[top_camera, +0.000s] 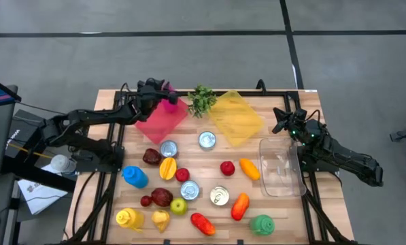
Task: Pick & Place Food Item
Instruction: Put the pink water bottle into the pink bin, then put the blue water bottle into the pink bin
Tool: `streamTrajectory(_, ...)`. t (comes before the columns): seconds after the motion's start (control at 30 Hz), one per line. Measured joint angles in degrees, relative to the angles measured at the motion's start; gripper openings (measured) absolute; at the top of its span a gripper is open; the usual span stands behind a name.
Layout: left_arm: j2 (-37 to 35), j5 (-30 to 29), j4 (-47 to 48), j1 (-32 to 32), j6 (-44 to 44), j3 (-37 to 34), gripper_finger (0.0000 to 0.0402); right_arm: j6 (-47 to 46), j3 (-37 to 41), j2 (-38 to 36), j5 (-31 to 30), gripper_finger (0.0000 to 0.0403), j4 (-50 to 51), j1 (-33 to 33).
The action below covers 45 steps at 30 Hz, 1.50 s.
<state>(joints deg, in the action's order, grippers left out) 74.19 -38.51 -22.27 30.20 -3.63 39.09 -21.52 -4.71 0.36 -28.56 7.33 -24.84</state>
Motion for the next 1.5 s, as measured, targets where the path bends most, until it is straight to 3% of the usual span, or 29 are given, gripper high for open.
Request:
streamTrajectory(0.27,-0.6,0.0,-1.4,-1.2,1.8,0.0,0.0189,0.0,0.0,0.0,0.0,0.0013,0.0,0.0)
streamTrajectory(0.53,-12.8,4.5,0.7,-8.0,8.1,2.2,0.025,0.0,0.0,0.0,0.0,0.0013,0.0,-0.1)
streamTrajectory(0.7,-22.4,4.7,24.4,-19.2,4.9,9.7,0.0274,0.0,0.0,0.0,0.0,0.0013,0.0,-0.1)
streamTrajectory(0.87,-23.6,1.4,51.1,-34.4,-2.8,20.9,0.0273,0.0,0.0,0.0,0.0,0.0013,0.0,-0.1)
streamTrajectory(1.03,-23.1,0.8,74.9,-47.0,-20.4,25.8,0.027,0.0,0.0,0.0,0.0,0.0013,0.0,-0.1)
streamTrajectory(1.13,-22.1,5.7,81.9,-52.3,-30.9,25.9,0.027,0.0,0.0,0.0,0.0,0.0013,0.0,-0.1)
streamTrajectory(1.3,-18.1,15.1,88.0,-58.6,-39.4,25.8,0.0268,0.0,0.0,0.0,0.0,0.0013,0.0,-0.1)
streamTrajectory(1.5,-15.8,18.6,88.8,-63.4,-44.9,25.8,0.0258,0.0,0.0,0.0,0.0,0.0013,0.0,0.0)
